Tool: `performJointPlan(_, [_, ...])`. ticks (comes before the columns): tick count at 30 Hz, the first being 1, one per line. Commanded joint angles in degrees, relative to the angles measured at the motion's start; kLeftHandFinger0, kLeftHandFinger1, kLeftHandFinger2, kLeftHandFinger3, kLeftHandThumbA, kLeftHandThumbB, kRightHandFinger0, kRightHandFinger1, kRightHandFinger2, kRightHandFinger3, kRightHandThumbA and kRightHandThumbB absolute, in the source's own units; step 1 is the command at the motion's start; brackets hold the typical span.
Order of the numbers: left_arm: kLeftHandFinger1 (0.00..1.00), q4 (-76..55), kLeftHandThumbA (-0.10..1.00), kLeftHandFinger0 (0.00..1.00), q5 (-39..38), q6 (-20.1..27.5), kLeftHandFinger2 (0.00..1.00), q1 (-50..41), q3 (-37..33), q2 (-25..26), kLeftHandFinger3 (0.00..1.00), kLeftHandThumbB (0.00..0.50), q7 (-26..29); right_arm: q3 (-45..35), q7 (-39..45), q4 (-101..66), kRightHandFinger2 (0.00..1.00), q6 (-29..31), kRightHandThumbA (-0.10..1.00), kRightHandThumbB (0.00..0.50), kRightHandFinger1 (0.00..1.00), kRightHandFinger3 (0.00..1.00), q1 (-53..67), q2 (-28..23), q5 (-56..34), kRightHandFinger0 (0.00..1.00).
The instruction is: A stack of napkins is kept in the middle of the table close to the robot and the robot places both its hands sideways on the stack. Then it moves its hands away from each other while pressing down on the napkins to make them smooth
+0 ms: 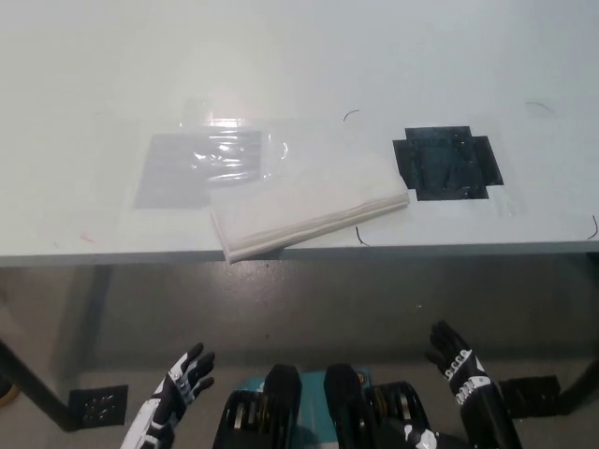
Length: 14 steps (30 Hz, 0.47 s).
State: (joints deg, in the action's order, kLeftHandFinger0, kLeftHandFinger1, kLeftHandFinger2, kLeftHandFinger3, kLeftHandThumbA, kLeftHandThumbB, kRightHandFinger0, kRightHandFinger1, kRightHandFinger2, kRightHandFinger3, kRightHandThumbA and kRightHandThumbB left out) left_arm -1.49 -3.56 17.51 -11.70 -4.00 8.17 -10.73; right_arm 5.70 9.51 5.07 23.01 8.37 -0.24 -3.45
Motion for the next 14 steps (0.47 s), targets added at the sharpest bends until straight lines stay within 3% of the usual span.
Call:
performJointPlan(1, [1.00, -1.8, 1.00, 1.00, 0.2, -2.4, 1.00, -0.3, 0.3, 0.0, 1.00, 0.219, 0.5, -0.2, 0.0, -0.4, 1.00, 3.9, 1.00, 0.198, 1.00, 1.00, -0.6, 0.2, -0.1, 1.00])
performJointPlan(7, [1.00, -2.0, 1.00, 1.00, 0.2, -2.2, 1.00, -0.5, 0.3, 0.0, 1.00, 0.206, 0.4, 0.0, -0.3, -0.7, 1.00, 3.9, 1.00, 0.212, 1.00, 1.00, -0.6, 0.3, 0.1, 1.00])
performJointPlan(14, [1.00, -2.2, 1.00, 1.00, 0.1, -2.2, 1.00, -1.4, 0.3, -0.2, 1.00, 0.230, 0.4, 0.0, 0.0, -1.3, 1.00, 3.9, 1.00, 0.203, 1.00, 1.00, 0.3, 0.0, 0.0, 1.00])
